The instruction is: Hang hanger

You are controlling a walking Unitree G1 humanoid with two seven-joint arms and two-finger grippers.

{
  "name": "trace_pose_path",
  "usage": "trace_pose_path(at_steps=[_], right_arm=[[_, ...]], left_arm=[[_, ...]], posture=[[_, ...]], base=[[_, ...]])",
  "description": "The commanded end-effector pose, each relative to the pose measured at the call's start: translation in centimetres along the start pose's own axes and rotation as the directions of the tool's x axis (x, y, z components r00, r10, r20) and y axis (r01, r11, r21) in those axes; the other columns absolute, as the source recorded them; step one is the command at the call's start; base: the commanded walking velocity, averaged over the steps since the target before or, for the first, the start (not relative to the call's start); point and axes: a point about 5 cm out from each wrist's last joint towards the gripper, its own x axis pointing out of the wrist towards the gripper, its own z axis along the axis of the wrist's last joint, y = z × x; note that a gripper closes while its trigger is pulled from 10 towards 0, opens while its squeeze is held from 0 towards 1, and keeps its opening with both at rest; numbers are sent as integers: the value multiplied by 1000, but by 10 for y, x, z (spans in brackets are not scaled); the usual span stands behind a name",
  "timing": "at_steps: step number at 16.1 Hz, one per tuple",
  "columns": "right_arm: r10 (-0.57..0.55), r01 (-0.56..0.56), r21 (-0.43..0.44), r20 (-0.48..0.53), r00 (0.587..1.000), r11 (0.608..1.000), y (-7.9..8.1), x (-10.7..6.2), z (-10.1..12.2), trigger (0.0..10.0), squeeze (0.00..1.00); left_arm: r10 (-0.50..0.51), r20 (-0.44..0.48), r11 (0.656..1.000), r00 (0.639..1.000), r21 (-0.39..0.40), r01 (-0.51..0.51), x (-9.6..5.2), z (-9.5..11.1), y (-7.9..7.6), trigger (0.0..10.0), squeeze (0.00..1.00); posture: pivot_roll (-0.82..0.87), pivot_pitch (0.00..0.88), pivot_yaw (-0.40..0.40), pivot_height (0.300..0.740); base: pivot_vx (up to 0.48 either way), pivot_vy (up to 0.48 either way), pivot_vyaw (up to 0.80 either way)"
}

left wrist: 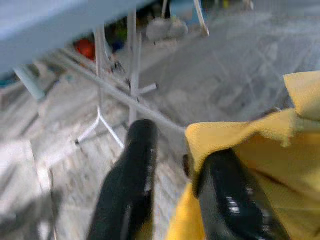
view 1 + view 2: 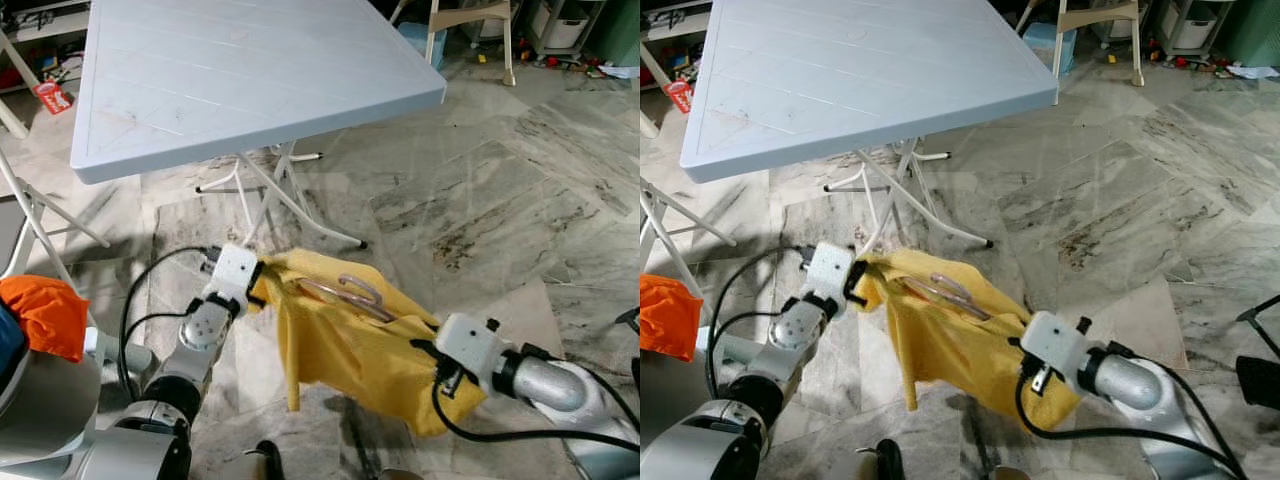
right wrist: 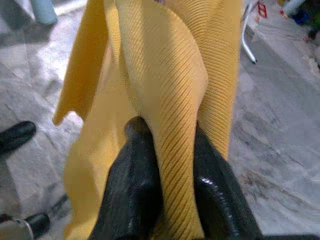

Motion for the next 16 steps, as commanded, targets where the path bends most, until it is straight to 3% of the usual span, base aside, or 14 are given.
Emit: trace_pose_path(at_steps=[1,2,3,6,11,14,16], right_arm=[[-53,55,26,-72,996,998,-1,1,-12,10000,0],[-79,81,31,-69,994,996,-1,5,-11,10000,0],[-159,163,48,-64,985,986,-3,14,-7,10000,0],[-199,200,100,-17,980,975,0,24,3,10000,0],[-226,225,124,1,974,967,-12,22,7,10000,0],[-243,240,135,6,970,961,-19,22,8,10000,0],[-239,232,151,29,971,961,-20,20,11,10000,0]], left_arm=[[29,98,998,995,-54,-24,6,18,9,10000,1000],[0,118,996,993,-90,11,6,21,3,10000,1000],[-114,170,975,979,-170,143,5,24,-19,10000,1000],[-193,188,957,963,-179,226,-6,16,-38,10000,1000],[-283,163,936,945,-169,309,-27,-3,-47,10000,1000],[-308,177,922,935,-189,339,-31,-3,-53,10000,1000],[-269,143,943,952,-162,291,-33,-8,-46,10000,1000]], posture=[[-132,179,42,740],[-132,179,42,740],[-132,179,42,740],[-134,178,49,740],[-128,179,39,740],[-123,180,36,740],[-125,183,40,740]], base=[[0,0,0],[0,0,0],[0,0,0],[0,0,0],[0,0,0],[0,0,0],[0,0,0]])
